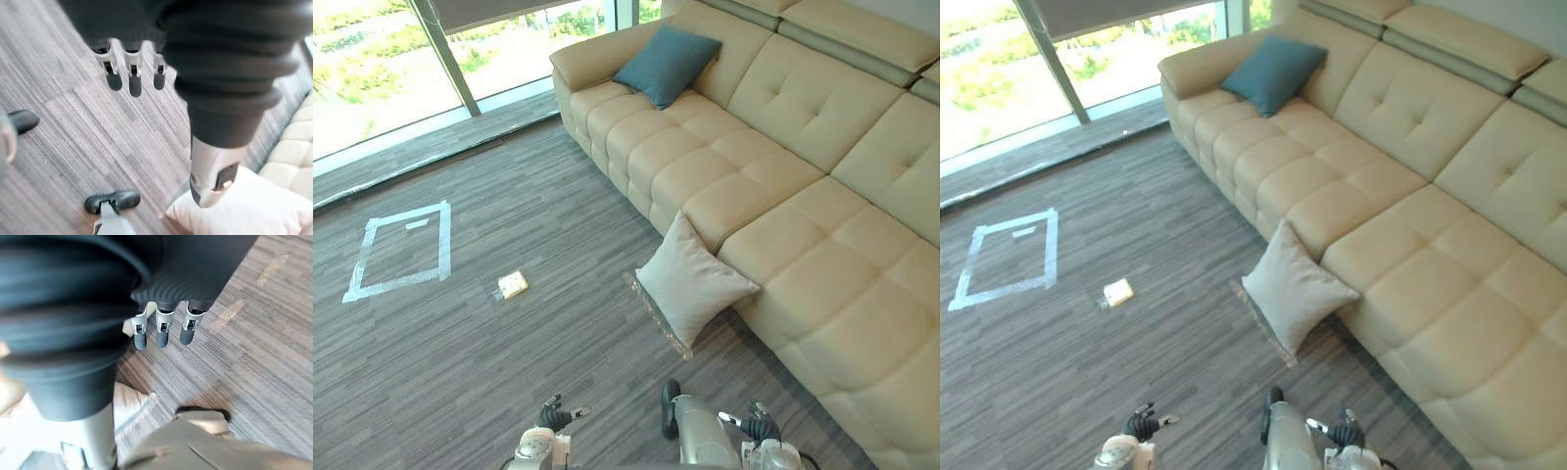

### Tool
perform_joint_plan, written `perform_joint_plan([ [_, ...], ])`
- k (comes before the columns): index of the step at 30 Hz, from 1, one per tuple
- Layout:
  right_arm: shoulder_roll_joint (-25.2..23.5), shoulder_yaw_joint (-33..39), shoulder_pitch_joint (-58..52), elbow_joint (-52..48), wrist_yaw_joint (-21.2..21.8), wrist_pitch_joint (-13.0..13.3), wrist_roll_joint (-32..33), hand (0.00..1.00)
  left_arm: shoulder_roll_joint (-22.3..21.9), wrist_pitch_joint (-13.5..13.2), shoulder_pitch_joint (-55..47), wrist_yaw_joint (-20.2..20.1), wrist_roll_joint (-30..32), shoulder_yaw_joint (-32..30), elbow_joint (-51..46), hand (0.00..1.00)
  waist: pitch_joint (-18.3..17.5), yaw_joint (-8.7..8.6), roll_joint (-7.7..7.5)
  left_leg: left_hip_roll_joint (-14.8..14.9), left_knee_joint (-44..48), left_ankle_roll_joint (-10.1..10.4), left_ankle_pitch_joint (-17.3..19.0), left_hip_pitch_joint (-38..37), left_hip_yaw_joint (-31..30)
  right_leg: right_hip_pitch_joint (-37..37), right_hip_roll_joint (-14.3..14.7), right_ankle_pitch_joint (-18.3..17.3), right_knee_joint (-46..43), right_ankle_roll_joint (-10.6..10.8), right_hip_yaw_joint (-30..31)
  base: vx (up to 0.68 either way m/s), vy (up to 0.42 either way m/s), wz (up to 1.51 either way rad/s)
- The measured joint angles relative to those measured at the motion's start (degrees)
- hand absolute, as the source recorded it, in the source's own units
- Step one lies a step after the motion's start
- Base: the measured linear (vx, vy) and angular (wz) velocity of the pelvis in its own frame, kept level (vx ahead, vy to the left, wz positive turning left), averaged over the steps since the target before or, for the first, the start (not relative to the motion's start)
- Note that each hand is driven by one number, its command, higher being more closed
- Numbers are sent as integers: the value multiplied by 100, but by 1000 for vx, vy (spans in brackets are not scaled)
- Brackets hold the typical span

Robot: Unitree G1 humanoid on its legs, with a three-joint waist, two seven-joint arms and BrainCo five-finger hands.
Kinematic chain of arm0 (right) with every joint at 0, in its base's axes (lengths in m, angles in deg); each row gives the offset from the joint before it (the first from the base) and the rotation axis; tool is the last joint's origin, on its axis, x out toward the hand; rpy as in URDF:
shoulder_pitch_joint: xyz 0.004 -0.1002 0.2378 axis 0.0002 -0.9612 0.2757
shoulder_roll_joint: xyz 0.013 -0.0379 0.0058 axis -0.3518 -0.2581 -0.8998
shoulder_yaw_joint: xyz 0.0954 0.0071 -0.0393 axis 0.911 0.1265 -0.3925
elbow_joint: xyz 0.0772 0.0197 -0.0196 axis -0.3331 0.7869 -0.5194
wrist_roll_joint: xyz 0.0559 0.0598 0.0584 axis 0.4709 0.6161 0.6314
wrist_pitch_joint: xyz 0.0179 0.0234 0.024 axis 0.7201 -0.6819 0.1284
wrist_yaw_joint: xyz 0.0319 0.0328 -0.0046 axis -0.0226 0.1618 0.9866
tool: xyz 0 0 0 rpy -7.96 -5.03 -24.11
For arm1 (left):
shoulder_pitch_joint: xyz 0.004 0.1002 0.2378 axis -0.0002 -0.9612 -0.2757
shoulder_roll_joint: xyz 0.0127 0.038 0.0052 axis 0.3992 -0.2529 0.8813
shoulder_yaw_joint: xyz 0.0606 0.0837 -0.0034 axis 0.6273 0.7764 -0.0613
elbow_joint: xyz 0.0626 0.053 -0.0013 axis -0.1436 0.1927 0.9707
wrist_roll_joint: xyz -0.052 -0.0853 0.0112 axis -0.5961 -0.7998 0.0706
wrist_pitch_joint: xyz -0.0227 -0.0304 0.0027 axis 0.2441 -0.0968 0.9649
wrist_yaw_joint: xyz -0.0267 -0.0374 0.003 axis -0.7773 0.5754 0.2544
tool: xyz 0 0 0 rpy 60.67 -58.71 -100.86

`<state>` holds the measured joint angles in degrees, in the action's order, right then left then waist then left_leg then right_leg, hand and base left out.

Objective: Pick up cushions and gather them together orderly.

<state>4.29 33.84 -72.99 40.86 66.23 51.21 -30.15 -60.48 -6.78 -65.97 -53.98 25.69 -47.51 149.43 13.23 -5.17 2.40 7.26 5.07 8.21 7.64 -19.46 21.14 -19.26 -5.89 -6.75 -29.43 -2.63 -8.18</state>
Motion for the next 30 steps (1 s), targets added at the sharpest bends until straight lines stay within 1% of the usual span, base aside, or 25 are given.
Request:
perform_joint_plan([
  [1,-28,101,-83,12,1,-39,-1,0,-61,-4,2,4,34,-23,-14,0,-7,-75,4,160,821,194,-49,87,-135,219,-13,-417,-227,7,-41,388,-239,2],
  [2,-25,107,-118,11,4,-51,-3,0,-89,-5,3,4,60,-52,-15,0,-12,-94,14,257,1183,272,-69,187,-194,321,-10,-471,-219,-3,-48,372,-223,10],
  [3,-32,105,-231,-27,14,-100,-1,0,-165,-5,0,-1,89,-124,-42,0,14,-111,-22,512,2289,579,-232,552,-330,621,50,-630,-111,26,-55,313,-144,-11],
  [4,-95,72,-347,-120,14,-146,0,0,-286,-5,-71,-10,103,-274,-192,0,-3,-95,11,939,3944,836,-204,1146,-260,1067,177,-700,159,-49,-16,241,-105,-20],
  [5,-98,74,-357,-135,14,-144,2,0,-306,-6,-91,-12,102,-303,-238,0,-4,-95,11,1000,4182,835,-179,1230,-211,1157,199,-707,214,-64,-3,256,-98,-44],
  [6,-103,73,-373,-144,12,-135,18,0,-322,-24,-178,-10,99,-348,-353,0,-11,-82,2,1118,4536,758,-68,1417,-5,1319,277,-763,359,-191,98,168,-17,-48],
  [7,-107,96,-367,-138,11,-131,31,0,-321,-29,-196,-10,100,-389,-378,0,-16,-76,-3,1170,4631,641,96,1598,205,1508,304,-752,529,-207,191,264,10,-65],
  [8,-129,173,-361,-119,8,-131,49,0,-319,-27,-182,-3,95,-454,-377,0,-24,-76,-19,1147,4443,433,303,1816,413,1700,308,-736,744,-212,335,293,77,-74],
  [10,-126,199,-354,-108,-8,-136,57,0,-307,-33,-171,1,94,-464,-422,0,-32,-25,-33,940,3670,164,504,2103,459,1907,298,-723,960,-192,710,303,138,-92],
  [11,-126,198,-277,-106,-7,-135,55,0,-303,-39,-149,7,92,-464,-443,0,-34,56,-35,633,2812,112,525,2275,200,1981,256,-705,1071,-117,1048,331,237,-133],
  [13,-131,182,-253,-96,-7,-134,48,0,-308,-48,-112,11,69,-459,-455,0,-33,168,-35,158,1272,95,328,2356,-537,2049,166,-753,1170,87,1532,304,287,-145],
  [14,-117,137,-246,-106,-10,-125,42,0,-323,-62,-119,16,39,-459,-440,0,-56,189,3,-4,489,168,63,2349,-1026,2073,166,-861,1159,242,1779,282,356,-130],
  [15,-47,63,-261,-101,-16,-121,33,0,-345,-98,-132,27,-17,-466,-425,0,-67,219,71,23,191,193,-200,2343,-1317,2117,238,-992,1092,366,2002,294,375,-131],
  [16,-6,-3,-268,-91,-21,-128,19,0,-368,-137,-140,42,-22,-484,-417,0,-118,257,72,-44,296,107,-510,2278,-1348,2147,221,-1058,1035,501,2215,348,405,-121],
  [17,-105,-54,-285,-90,-26,-119,8,0,-262,-134,-161,60,-21,-507,-376,0,-217,244,-55,-170,444,13,-367,2301,-1220,2187,57,-1047,1136,590,2309,390,369,-101],
  [19,-280,-72,-350,-88,-25,-108,-2,0,-133,-137,-163,55,-19,-531,-376,0,-336,265,-390,-311,661,-197,-34,2239,-956,2243,-148,-1018,1248,638,2336,424,337,-73],
  [21,-357,-69,-378,-85,-24,-110,-4,0,-88,-131,-146,50,-14,-556,-333,0,-383,290,-507,-396,852,-404,111,2109,-671,2232,-256,-955,1154,738,2535,342,214,-63],
  [23,-348,-62,-349,-72,-18,-108,-12,0,-96,-130,-124,50,-15,-528,-241,0,-366,294,-464,-447,734,-532,191,1812,-420,1985,-250,-846,547,917,2597,295,156,-59],
  [24,-322,-64,-281,-71,-16,-107,-17,0,-96,-130,-123,49,-15,-464,-205,0,-361,296,-409,-455,606,-557,210,1648,-317,1720,-194,-741,17,1089,2543,280,147,-78],
  [25,-184,-73,-160,-63,-5,-103,-16,0,-87,-109,-72,54,-19,-288,-121,0,-312,261,-251,-451,335,-625,250,1262,-122,1154,-243,-616,-1105,1304,2040,280,141,-69],
  [26,-165,-76,-120,-54,-4,-103,-16,0,-75,-105,-72,56,-19,-235,-117,0,-295,249,-225,-451,285,-656,269,1142,-99,1047,-300,-715,-1311,1237,1791,235,103,-58],
  [27,-129,-102,-82,-44,-2,-104,-15,0,-66,-98,-74,57,-21,-202,-87,0,-272,232,-172,-422,246,-667,276,1022,-76,885,-370,-886,-1520,1034,1323,187,42,-40],
  [28,-45,-191,-15,-50,3,-98,-16,0,-63,-94,-69,63,-24,-172,-71,0,-266,225,-88,-309,175,-667,276,850,39,654,-440,-1110,-1612,719,530,219,14,-43],
  [29,6,-288,43,-52,2,-87,-17,0,-39,-95,-65,62,-25,-171,-69,0,-264,222,-39,-212,187,-667,275,807,74,481,-466,-1182,-1478,561,-96,265,-36,-42],
  [30,25,-364,83,-45,0,-57,-17,0,23,-101,-79,60,-49,-159,-56,0,-269,223,-36,-132,205,-666,275,800,115,345,-457,-1080,-925,440,-721,290,-73,-29],
])
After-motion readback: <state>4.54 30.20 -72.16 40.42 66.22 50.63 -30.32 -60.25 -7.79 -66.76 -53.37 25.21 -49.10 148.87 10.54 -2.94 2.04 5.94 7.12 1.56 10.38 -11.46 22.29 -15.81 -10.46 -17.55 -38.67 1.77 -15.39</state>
